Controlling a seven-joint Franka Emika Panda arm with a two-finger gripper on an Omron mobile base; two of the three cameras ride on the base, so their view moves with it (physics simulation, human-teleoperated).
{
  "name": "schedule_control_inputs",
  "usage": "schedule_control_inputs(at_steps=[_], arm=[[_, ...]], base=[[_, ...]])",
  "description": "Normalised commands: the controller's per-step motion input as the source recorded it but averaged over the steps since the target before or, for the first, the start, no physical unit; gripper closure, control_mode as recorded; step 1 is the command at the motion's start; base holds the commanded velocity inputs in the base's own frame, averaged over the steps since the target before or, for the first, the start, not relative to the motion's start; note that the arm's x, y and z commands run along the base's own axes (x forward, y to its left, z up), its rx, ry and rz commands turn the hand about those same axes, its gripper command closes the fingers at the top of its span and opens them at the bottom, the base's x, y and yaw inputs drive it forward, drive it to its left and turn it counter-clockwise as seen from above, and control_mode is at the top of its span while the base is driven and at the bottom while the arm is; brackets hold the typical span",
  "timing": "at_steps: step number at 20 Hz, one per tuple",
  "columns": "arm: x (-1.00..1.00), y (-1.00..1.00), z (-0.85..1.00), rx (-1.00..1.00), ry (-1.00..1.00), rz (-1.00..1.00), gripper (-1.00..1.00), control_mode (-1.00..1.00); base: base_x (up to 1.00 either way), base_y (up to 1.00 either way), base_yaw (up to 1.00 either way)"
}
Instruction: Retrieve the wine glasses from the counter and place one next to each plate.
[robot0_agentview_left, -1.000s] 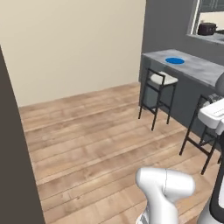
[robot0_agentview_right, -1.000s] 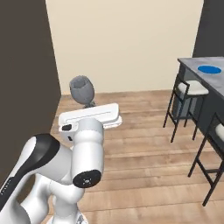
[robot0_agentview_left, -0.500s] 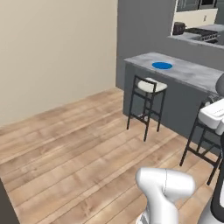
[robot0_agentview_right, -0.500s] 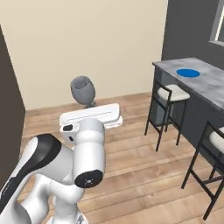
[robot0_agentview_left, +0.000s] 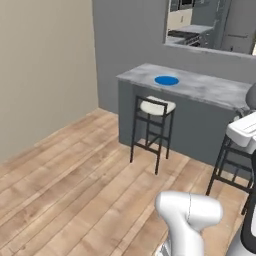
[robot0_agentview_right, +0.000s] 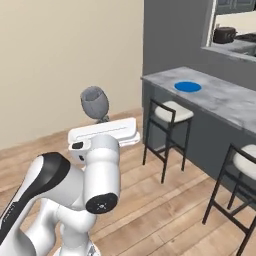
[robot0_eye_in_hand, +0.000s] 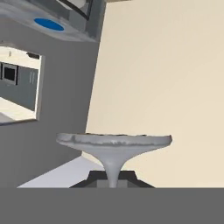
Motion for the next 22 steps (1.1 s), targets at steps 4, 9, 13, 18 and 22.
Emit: schedule_control_inputs(at_steps=[4, 9, 13, 18, 22], arm=[[0.0, 0.0, 0.0, 0.0, 0.0, 0.0, 1.0, 1.0], [0.0, 0.0, 0.0, 0.0, 0.0, 0.0, 1.0, 1.0], [0.0, 0.0, 0.0, 0.0, 0.0, 0.0, 1.0, 1.0], [0.0, 0.0, 0.0, 0.0, 0.0, 0.0, 1.0, 1.0], [0.0, 0.0, 0.0, 0.0, 0.0, 0.0, 1.0, 1.0]], base=[[1.0, 0.94, -0.49], [1.0, 0.83, -0.45], [1.0, 0.44, -0.36], [1.0, -0.06, -0.18], [0.96, -0.51, -0.01]])
